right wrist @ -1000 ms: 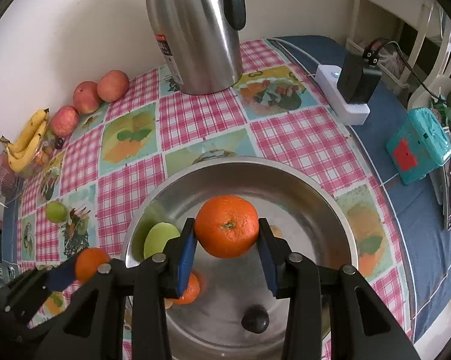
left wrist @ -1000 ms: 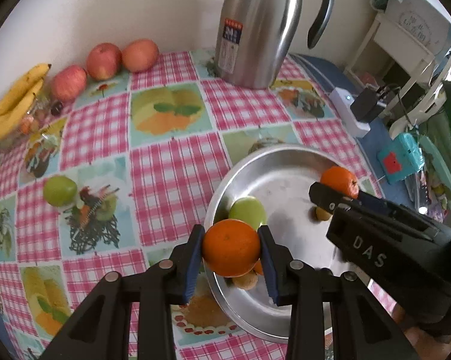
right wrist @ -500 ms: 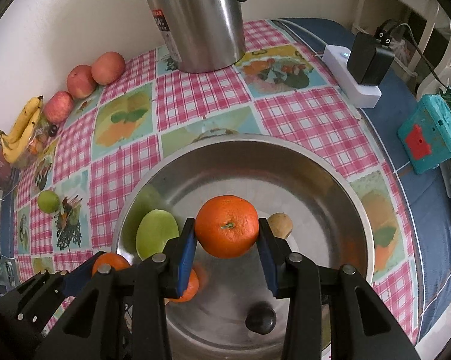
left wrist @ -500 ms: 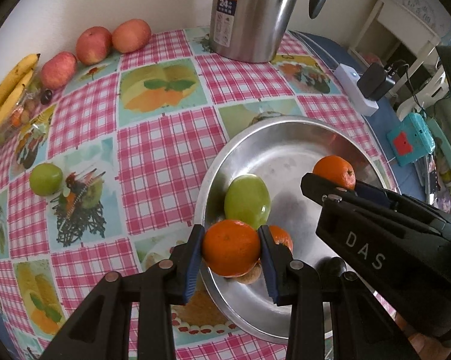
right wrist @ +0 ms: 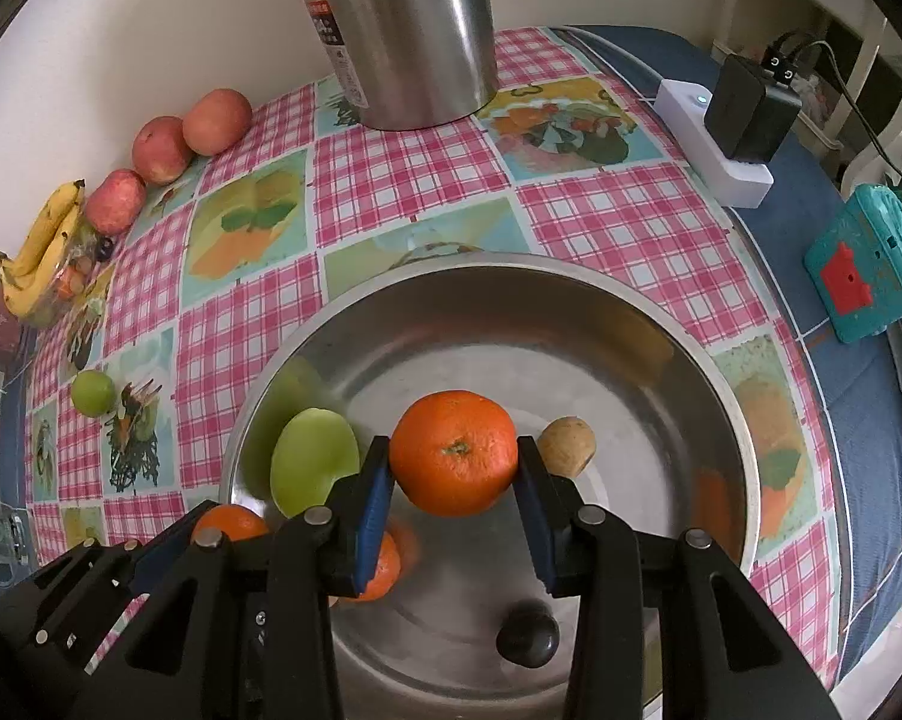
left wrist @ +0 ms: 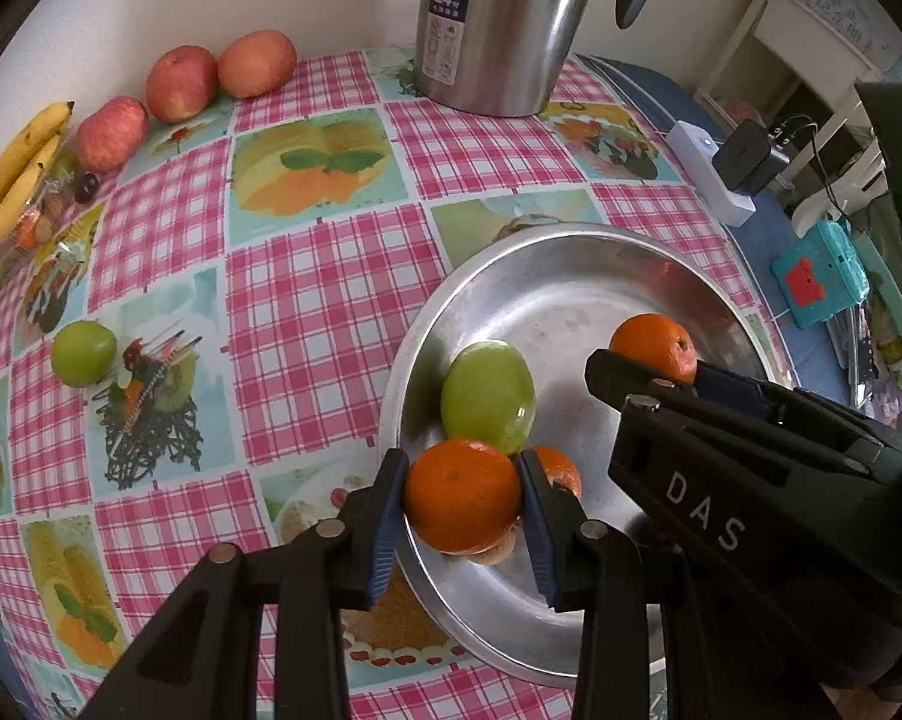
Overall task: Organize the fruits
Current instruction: 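Carry both tangerines over the steel bowl and open both grippers, then withdraw both grippers from the bowl toward the green pear on the tablecloth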
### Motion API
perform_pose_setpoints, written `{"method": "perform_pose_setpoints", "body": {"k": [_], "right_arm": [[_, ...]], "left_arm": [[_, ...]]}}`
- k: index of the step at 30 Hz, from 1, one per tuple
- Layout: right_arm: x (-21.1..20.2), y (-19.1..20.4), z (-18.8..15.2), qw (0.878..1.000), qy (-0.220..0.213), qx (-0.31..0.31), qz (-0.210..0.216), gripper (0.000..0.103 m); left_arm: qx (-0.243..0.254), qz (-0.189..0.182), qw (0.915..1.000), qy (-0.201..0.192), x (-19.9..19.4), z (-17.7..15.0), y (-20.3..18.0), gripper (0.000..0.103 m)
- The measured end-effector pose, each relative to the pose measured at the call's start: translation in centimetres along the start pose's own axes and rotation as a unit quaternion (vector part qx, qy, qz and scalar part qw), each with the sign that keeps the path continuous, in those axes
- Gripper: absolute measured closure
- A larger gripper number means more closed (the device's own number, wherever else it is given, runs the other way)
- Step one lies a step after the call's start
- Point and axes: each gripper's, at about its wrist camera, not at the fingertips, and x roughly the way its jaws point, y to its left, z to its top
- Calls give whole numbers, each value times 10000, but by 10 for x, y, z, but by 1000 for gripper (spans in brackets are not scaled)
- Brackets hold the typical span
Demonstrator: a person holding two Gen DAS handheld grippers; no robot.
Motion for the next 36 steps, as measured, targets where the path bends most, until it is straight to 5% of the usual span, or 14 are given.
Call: {"method": "perform_pose_setpoints", "body": {"k": [5, 21, 36], "right_arm": [[-4, -1, 1, 10000, -79, 8, 23, 58], [-14, -2, 2, 9997, -235, 31, -23, 56], [-10, 6, 3, 9998, -132, -132, -1, 56]], "left_arm": [[-25, -59, 10000, -24, -2, 0, 0, 47], [-393, -25, 9991, -138, -11, 5, 27, 46], [-1773, 197, 9827, -489, -34, 7, 125, 46]]}}
